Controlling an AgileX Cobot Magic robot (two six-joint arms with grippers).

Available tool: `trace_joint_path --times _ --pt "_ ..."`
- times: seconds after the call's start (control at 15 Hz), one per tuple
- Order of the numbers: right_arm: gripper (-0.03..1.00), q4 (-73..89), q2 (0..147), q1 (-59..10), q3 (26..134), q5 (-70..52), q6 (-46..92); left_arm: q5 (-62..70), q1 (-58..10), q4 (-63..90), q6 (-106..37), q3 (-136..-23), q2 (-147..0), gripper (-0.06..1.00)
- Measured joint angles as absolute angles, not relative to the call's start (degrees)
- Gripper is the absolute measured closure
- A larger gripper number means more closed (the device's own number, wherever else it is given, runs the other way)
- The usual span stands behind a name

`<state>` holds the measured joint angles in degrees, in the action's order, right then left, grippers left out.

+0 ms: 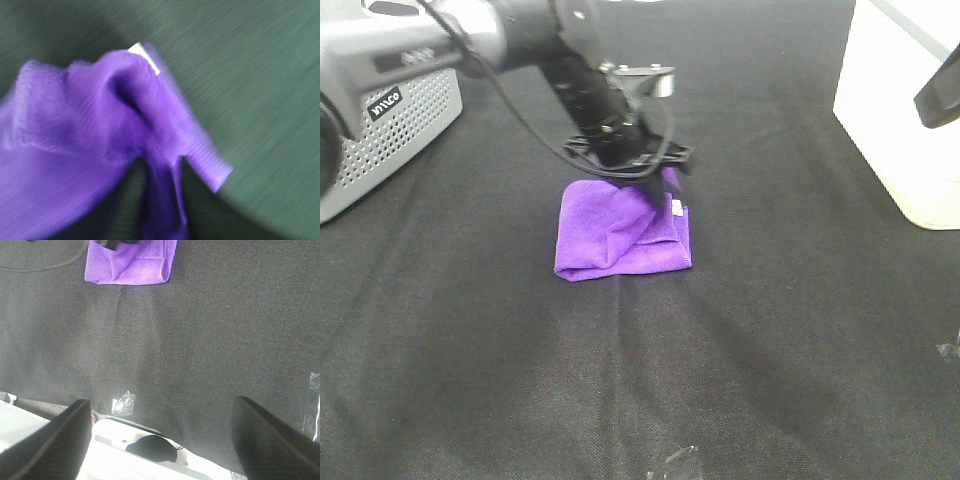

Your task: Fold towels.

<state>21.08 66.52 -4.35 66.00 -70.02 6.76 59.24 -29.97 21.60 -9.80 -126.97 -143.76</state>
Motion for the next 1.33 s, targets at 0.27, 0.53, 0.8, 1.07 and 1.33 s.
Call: trace_joint_path --times 0.27,0.53,0.8,1.07,1.33 --pt "0.24 21.1 66.5 -4.4 66.0 -70.0 6.9 55.1 -31.6 31.5 -7.9 -130.0 -143.9 0.21" --pt "0.24 21.0 66.5 -4.4 66.0 -70.0 6.9 62.8 -30.2 28.7 -7.7 -137.2 -143.9 0.19" --pt "0.24 19.0 66.5 -4.4 66.0 -70.0 6.7 69.2 -26.6 10.9 -3.8 -141.3 -143.5 0.19" --pt "0.22 17.9 66.5 -4.4 66.0 -70.0 5.9 69.4 -23.3 2.0 0.0 -141.1 -138.5 0.19" --pt "0.22 14.2 64.0 -4.4 66.0 -70.0 5.1 69.5 -15.0 -0.7 0.4 -133.8 -125.4 0.19"
